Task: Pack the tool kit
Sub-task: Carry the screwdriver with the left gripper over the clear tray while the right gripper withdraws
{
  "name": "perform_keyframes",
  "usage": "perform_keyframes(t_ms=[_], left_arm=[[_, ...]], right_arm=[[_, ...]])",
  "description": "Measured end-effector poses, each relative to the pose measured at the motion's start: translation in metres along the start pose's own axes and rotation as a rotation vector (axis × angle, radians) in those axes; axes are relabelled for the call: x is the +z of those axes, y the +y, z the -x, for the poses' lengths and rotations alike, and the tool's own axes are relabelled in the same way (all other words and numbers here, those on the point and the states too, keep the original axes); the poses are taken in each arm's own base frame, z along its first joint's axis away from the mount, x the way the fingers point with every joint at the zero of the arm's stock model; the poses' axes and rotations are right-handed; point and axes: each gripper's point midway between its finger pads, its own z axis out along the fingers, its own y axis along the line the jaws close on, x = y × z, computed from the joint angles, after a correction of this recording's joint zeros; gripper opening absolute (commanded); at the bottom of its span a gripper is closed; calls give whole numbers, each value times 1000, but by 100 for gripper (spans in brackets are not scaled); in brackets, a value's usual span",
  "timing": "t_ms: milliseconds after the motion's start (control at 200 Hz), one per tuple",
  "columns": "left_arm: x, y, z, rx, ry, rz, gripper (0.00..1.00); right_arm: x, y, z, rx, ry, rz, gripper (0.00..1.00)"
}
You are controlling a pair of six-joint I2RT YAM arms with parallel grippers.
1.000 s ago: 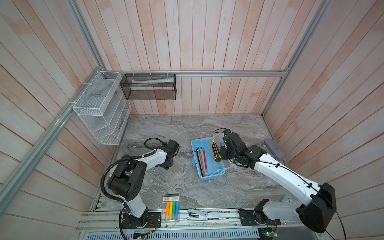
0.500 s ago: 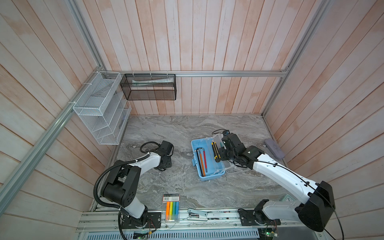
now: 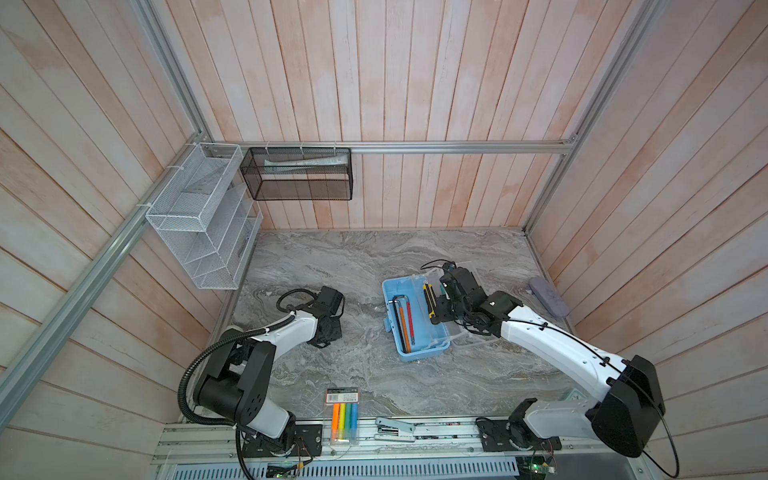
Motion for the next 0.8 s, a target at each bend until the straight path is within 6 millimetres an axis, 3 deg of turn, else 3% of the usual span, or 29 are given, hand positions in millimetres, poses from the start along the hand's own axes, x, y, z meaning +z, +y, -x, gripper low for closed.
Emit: perform_keyframes(t_ms=[75, 115, 310, 415, 480, 575, 680, 800], left_arm=[[0, 0, 0, -1, 0, -1, 10], [0, 0, 0, -9, -1, -2, 0], [0, -3, 0, -8, 1, -12, 0], [-9, -17, -3, -20, 2, -85, 0], [-29, -35, -2, -36, -31, -178, 0], [-75, -74, 7, -59, -132, -371, 0], [-128, -122, 13, -73, -211, -576, 0], [-171, -175, 14, -77, -238, -752, 0]], right_arm=[[2, 0, -1, -1, 5, -2, 26], [2, 0, -1, -2, 8, -4, 26], [3, 0, -2, -2, 10, -5, 26], [2, -1, -1, 0, 6, -8, 26], [-2, -3, 1, 7, -4, -11, 25], [-17, -9, 11, 41, -58, -9, 25], [-46, -22, 29, 106, -157, 2, 24], [-84, -44, 48, 203, -287, 9, 23]])
